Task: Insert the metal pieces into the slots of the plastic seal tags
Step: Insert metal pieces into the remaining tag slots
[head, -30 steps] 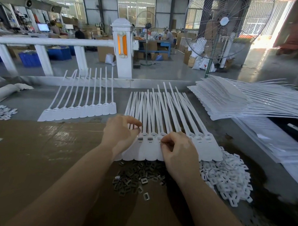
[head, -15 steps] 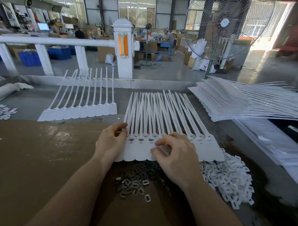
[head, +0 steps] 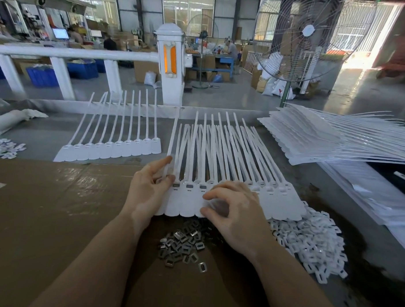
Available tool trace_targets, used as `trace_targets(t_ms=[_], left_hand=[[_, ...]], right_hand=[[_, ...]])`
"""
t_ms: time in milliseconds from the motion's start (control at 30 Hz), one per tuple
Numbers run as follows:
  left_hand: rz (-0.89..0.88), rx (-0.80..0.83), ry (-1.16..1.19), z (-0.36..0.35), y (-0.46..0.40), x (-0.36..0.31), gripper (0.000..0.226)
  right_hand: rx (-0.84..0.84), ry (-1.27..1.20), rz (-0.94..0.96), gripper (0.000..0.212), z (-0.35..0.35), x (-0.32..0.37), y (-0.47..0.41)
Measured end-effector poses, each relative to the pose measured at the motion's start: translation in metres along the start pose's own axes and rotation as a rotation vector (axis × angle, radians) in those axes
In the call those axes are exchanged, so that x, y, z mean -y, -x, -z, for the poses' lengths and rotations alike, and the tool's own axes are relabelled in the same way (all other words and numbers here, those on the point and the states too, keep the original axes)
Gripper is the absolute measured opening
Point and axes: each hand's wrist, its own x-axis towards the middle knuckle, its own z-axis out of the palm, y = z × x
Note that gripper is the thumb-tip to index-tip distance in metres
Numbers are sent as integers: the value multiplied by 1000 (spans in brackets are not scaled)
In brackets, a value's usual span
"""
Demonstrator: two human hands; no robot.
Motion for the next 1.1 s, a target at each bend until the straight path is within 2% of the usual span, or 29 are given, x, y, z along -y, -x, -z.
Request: trace_targets(t_ms=[100,200,333,467,733,967,1100], left_hand=[[-7,-18,-46,0,0,2,42],[-28,-32,-76,0,0,2,43],[-39,-23,-90,0,0,2,43],[-28,-16,-61,-1,1,1,43],[-28,-1,-34,-1,1,1,44],[-43,-2,-42,-1,2,1,44],[-58,-12,-52,-1,2,0,43]], right_hand=[[6,-68,55,15,1,2,0],[90,-127,124,9,4,6,-1],[253,-60,171,7,5,7,0],[330,-13,182,11,4,6,0],[361,-30,165,3,4,6,0],[393,-17,172,13,5,5,-1],[395,-26,163,8,6,6,-1]])
